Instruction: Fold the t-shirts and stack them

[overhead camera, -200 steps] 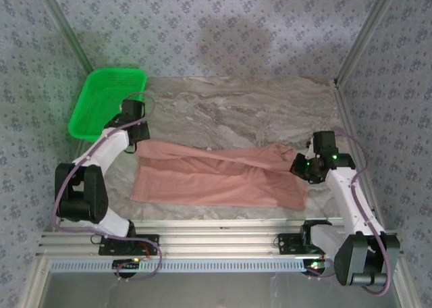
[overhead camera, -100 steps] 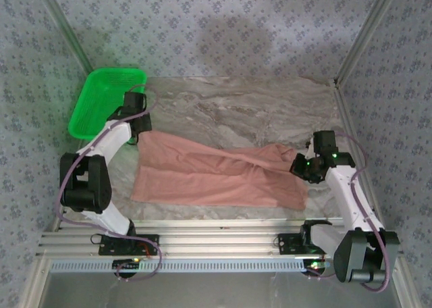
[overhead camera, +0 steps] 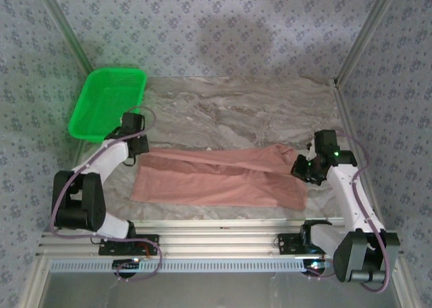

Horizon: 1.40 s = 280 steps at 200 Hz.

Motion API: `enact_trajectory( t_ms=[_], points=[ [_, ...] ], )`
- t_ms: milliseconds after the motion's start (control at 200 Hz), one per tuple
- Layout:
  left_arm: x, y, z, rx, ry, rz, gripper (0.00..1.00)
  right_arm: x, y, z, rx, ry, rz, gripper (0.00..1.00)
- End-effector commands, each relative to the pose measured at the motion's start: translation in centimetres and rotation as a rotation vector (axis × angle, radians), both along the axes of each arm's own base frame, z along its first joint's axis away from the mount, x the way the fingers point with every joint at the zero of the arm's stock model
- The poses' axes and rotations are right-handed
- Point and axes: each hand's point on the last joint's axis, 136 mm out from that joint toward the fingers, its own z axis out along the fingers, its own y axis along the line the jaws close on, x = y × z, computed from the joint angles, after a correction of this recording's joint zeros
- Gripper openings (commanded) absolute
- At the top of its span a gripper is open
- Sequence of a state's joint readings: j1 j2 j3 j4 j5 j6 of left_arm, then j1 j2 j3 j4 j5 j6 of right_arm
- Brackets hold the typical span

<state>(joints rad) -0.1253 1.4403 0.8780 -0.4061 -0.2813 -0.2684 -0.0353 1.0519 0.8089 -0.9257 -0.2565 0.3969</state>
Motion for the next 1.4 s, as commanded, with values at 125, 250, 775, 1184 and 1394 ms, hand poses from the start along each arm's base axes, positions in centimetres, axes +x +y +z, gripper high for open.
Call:
enact_trajectory(
  t_ms=[125,250,775,1184,1394],
  points=[
    [-4.0,0.9,-1.5,-0.011,0.057,0.086,0.00,-1.2,-1.0,0.1,-0.051,0.065,-0.052,0.00],
    [-5.1,1.0,-2.7,-0.018,0.109,0.125,0.00,-1.4,-0.9,-0.4,-0.066,0.089,-0.059,0.00],
    [-5.3,2.5,-2.6,0.133,0.313,0.254,0.70,-4.6,-2.2,-3.6,-0.234,0.241,-0.122,0.42],
    [0.6,-15.0,9.2,-0.343,-0.109,-0.173,0.84,6.7,7.6,1.6,0.125,-0.058,0.208,0.55],
    [0.0,-21.1,7.2,-0.514,-0.077,-0.362,0.83,8.2,10.3,-2.9,0.111,0.062,0.395,0.49]
  ],
)
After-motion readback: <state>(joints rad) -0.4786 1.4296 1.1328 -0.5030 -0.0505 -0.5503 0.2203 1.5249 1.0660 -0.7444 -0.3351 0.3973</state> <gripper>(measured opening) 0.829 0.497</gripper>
